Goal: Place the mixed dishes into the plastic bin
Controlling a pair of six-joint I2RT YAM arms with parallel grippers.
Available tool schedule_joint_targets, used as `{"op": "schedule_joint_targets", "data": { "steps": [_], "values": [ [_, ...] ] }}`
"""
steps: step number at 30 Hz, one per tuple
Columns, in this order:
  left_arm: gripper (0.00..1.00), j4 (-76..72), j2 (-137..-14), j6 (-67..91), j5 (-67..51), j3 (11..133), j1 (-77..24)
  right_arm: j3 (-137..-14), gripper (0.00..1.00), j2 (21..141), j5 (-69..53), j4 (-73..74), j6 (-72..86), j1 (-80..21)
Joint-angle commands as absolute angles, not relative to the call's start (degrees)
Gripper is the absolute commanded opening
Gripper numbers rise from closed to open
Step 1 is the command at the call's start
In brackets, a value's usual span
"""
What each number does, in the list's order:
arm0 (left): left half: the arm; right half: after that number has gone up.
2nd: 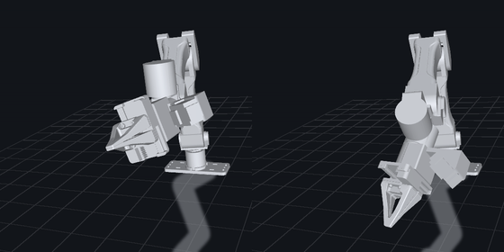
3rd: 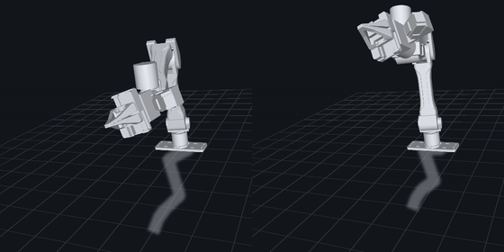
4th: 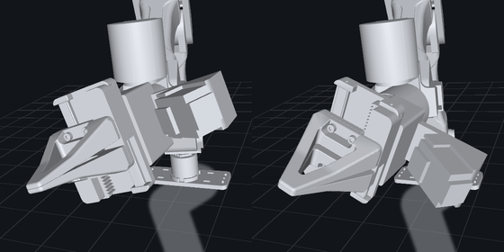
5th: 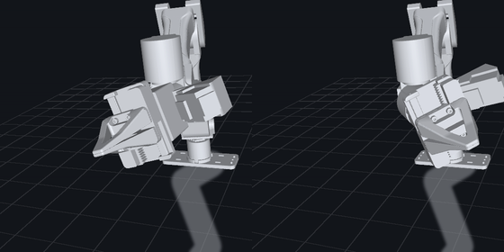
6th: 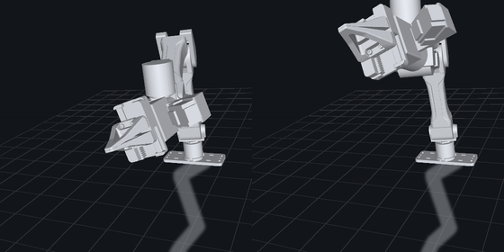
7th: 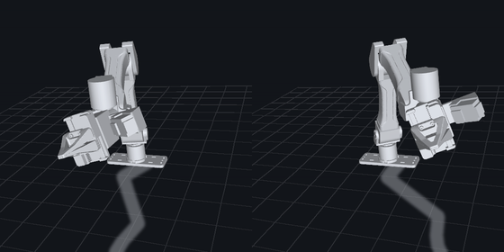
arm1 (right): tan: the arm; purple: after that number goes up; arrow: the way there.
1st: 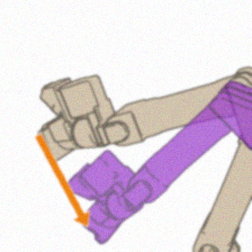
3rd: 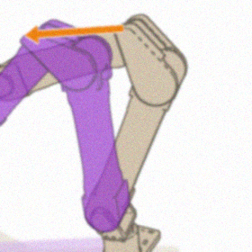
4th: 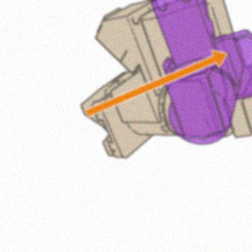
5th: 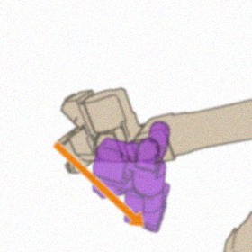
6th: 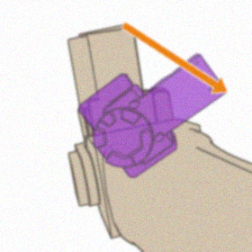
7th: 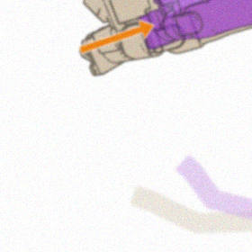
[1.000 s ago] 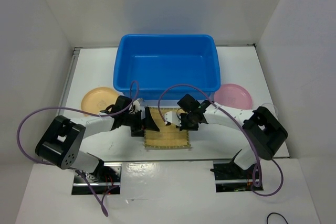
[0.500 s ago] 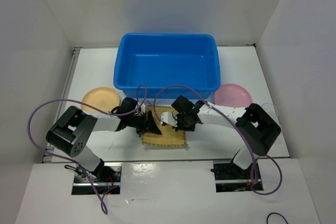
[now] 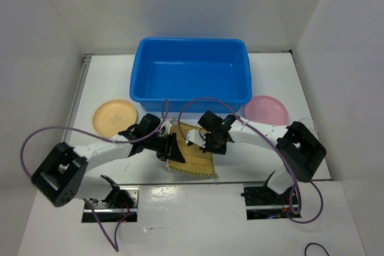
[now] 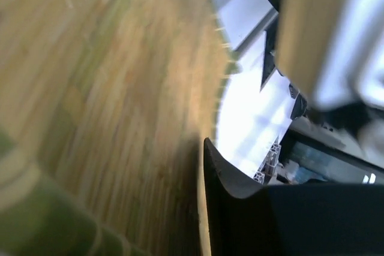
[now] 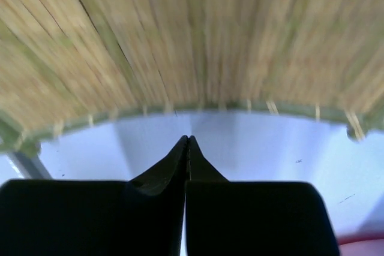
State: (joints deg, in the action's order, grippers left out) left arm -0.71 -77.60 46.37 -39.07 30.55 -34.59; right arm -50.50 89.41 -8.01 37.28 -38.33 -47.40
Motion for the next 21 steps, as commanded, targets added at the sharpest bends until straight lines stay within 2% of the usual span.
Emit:
{"op": "schedule_joint_targets", "data": {
  "steps": [1,5,9,11,14,19,20,21],
  "values": [
    [0.00,10.4,-66.8,46.2,-34.3,30.2,-35.1,-54.5,0.00,86.4,-10.5,39.3,-37.3,-47.7],
    [0.00,15.0,-55.7,50.4,-32.4,29.1,-35.1,-57.0,0.00,82.9,-10.5,42.3,-37.3,-46.1],
    [0.00,21.1,-43.3,54.1,-31.0,32.9,-33.3,-60.2,0.00,76.7,-10.4,43.9,-35.1,-38.6],
    [0.00,22.6,-41.7,55.3,-30.4,36.6,-32.4,-60.0,0.00,72.8,-7.8,40.9,-32.4,-33.0],
    [0.00,23.3,-45.9,55.3,-30.4,47.2,-30.9,-55.5,0.00,67.4,1.1,36.1,-27.2,-29.7],
    [0.00,25.6,-70.4,47.4,-36.5,72.9,-26.9,-46.8,0.00,64.9,22.9,26.2,-22.1,-23.9],
    [0.00,26.9,-74.4,46.0,-39.1,83.9,-25.3,-45.9,0.00,64.2,25.0,24.8,-22.1,-23.0],
    [0.00,29.6,-82.0,43.5,-40.2,89.4,-24.6,-44.1,0.00,64.2,26.7,23.5,-22.1,-22.3]
  ]
}}
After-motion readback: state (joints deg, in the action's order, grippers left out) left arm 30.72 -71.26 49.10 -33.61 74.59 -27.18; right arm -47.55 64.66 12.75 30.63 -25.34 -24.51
